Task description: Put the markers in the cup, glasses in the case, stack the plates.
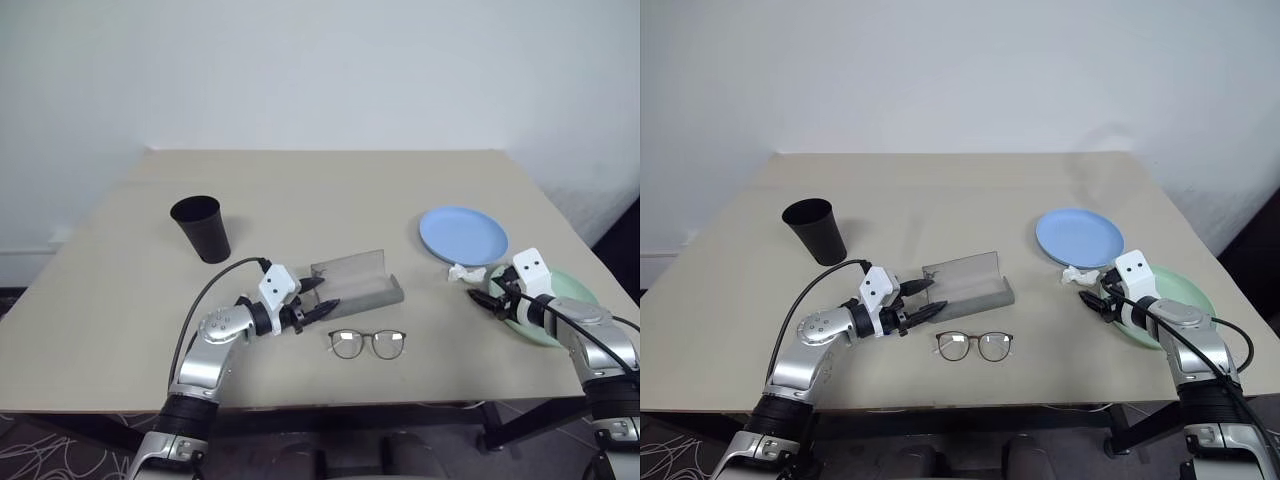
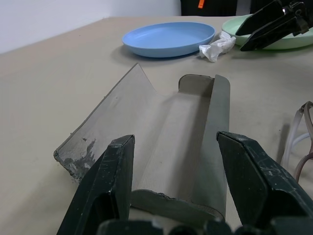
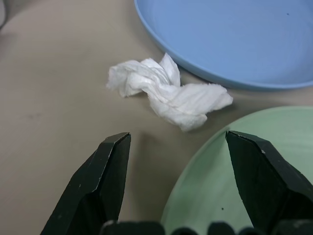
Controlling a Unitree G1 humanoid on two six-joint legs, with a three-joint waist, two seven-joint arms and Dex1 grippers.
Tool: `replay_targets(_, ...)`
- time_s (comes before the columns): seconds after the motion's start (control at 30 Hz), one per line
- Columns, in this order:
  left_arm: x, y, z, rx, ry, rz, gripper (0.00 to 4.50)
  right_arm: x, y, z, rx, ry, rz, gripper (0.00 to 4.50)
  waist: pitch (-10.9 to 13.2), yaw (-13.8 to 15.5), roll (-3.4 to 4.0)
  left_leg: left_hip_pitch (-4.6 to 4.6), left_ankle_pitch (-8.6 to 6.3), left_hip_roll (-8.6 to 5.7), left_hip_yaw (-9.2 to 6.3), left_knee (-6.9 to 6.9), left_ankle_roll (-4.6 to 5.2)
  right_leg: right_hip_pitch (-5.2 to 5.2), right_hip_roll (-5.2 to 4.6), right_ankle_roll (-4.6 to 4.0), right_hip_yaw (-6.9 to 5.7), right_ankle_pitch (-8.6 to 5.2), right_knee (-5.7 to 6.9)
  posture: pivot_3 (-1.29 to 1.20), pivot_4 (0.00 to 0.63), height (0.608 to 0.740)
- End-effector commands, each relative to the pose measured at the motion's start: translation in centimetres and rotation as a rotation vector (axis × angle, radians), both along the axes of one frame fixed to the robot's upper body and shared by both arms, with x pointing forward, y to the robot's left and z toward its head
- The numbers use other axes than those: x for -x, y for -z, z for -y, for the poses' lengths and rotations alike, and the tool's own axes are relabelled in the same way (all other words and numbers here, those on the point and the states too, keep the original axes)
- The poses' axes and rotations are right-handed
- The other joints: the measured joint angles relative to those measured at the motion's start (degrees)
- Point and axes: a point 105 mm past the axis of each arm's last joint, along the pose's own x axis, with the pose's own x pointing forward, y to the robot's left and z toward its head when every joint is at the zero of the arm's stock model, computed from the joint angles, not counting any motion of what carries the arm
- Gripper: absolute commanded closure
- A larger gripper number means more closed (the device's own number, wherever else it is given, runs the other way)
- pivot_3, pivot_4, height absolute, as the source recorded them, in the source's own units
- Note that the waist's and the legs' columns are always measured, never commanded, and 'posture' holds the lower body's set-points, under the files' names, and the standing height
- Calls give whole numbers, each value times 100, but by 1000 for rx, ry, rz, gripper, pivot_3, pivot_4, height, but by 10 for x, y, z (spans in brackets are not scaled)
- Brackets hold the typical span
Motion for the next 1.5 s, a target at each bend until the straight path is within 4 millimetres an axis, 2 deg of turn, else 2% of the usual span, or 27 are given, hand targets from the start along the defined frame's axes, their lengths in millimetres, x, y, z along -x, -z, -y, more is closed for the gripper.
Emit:
replay_targets(0.03,-1,-14,4,19,13,52,1717,-5,-19,1,-1,-3,73,1143,0,0,0,0,0,0,0,0,0,0,0,0,0,0,0,0,0,732)
replay_targets(0.5,-3,-14,7,20,21,57,1717,-10,-5,14,90,74,-17,1143,0,-2,0,0,0,0,0,0,0,0,0,0,0,0,0,0,0,732)
replay_targets(0.6,-3,-14,7,19,17,58,1674,-11,-4,14,96,74,-25,1690,0,-3,0,0,0,0,0,0,1,0,0,0,0,0,0,0,0,732)
replay_targets(0.77,-4,-14,6,18,12,61,1674,-12,-5,12,102,64,-27,3249,-2,-5,-6,2,0,0,3,1,1,5,-1,0,1,0,-4,0,0,732)
replay_targets(0.87,-4,-14,6,17,9,63,1674,-13,-6,12,111,57,-24,3566,-2,-5,-7,4,1,1,10,4,1,7,-4,0,3,0,-5,0,0,732)
replay_targets(1.07,-4,-14,6,17,9,64,1674,-16,-9,17,145,79,-11,3655,-2,-5,-7,4,-1,1,13,5,-4,6,-6,0,3,0,-4,0,0,732)
replay_targets(1.5,-5,-14,7,16,6,66,1674,-33,-25,49,260,250,47,3656,-1,0,-4,-8,4,-4,7,4,6,-4,-11,-1,0,0,-4,0,0,732)
